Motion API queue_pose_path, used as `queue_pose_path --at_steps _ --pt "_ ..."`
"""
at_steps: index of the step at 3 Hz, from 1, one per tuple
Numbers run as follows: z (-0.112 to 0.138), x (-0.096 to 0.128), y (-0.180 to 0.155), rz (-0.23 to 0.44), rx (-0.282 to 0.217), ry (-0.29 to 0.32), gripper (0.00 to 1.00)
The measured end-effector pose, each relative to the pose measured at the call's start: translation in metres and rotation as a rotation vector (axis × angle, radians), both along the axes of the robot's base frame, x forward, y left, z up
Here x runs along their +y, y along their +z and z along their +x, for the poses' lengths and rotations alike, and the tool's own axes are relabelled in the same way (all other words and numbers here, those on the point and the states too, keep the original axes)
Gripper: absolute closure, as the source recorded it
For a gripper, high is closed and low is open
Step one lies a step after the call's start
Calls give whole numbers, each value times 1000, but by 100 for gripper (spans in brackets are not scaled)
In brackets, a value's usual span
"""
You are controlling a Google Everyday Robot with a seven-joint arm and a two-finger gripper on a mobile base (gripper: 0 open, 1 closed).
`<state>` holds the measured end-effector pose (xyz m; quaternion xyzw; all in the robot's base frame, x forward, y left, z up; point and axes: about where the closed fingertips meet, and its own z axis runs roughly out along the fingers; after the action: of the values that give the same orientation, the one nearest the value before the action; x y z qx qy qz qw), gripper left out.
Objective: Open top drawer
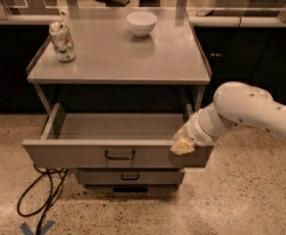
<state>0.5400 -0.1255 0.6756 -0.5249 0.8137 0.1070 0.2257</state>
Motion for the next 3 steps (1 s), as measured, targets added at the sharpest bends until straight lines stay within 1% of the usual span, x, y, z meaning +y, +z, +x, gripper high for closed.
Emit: queue_pose_path --at_steps 1,2,3 --pt "-1 1 -1 0 0 0 100" --pt "-15 -1 0 -2 1 -8 100" --pt "-26 8 10 20 -35 -5 100"
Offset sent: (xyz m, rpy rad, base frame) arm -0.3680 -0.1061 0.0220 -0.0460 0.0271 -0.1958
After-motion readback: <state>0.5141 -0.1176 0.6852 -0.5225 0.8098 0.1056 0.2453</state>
